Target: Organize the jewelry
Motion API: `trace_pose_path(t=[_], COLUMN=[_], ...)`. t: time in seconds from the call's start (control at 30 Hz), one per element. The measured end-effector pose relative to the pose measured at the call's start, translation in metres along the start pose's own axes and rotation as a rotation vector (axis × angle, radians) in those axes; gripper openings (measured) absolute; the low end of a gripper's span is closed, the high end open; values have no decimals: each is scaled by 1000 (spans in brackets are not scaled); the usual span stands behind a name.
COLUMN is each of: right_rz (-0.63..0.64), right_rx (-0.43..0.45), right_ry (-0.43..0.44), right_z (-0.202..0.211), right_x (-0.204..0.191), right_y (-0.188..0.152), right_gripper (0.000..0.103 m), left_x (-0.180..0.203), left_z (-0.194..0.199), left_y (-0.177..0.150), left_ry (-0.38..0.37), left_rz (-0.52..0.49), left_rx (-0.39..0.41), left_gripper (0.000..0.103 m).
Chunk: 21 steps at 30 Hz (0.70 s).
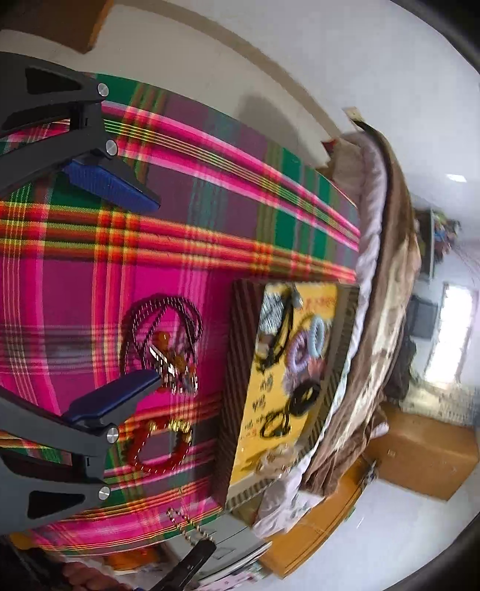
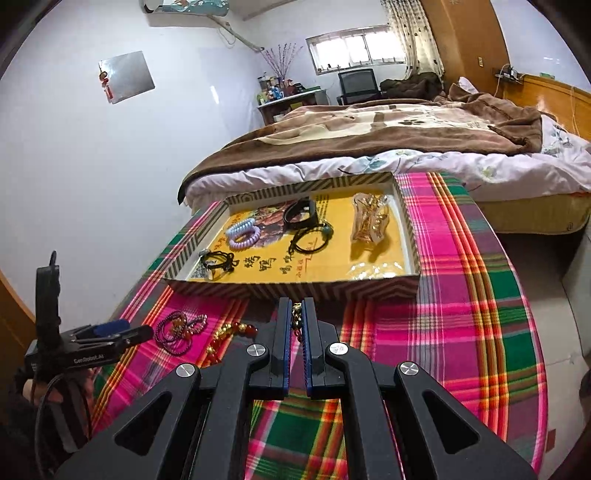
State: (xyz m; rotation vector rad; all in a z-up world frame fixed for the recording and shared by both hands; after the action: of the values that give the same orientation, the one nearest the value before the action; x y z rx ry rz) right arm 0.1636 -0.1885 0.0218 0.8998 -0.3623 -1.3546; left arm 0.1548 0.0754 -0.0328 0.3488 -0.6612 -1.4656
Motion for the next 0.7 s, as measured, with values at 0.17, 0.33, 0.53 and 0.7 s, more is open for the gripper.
trace_pose_path(t=[0.17,0.33,0.53,0.7], right_rz=[-11,-18,-20,-27], right_rx=[-15,-15,-14,-20], right_ry=[-2,-2,1,8], right_z=[-1,2,-1,-4], right_x=[5,10,12,13], right_y=[-8,-12,-11,-12], right_gripper=[5,5,5,5], left_x=[-5,-6,-1,6], left_z=[-10,-28,-36,-41], left_y=[13,15,11,17], left_ry=[34,119,160,150], left_rz=[12,-28,-79,-105], left_rx=[-10,-59,-65,-69], left_gripper=[86,84,79,66])
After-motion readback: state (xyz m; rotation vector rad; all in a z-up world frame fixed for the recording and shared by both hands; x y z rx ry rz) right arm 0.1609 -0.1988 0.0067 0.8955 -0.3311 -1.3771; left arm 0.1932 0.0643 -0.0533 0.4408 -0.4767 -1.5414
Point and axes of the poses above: each gripper's, at about its wrist camera, not at the fingertips, and z roughly against the way its jaws point, x to its right, y to its top, the point moved 2 cm from there along -z, roughly the way its jaws point, and after that the axes turned 2 degrees about -y, right-handed, at the moved point
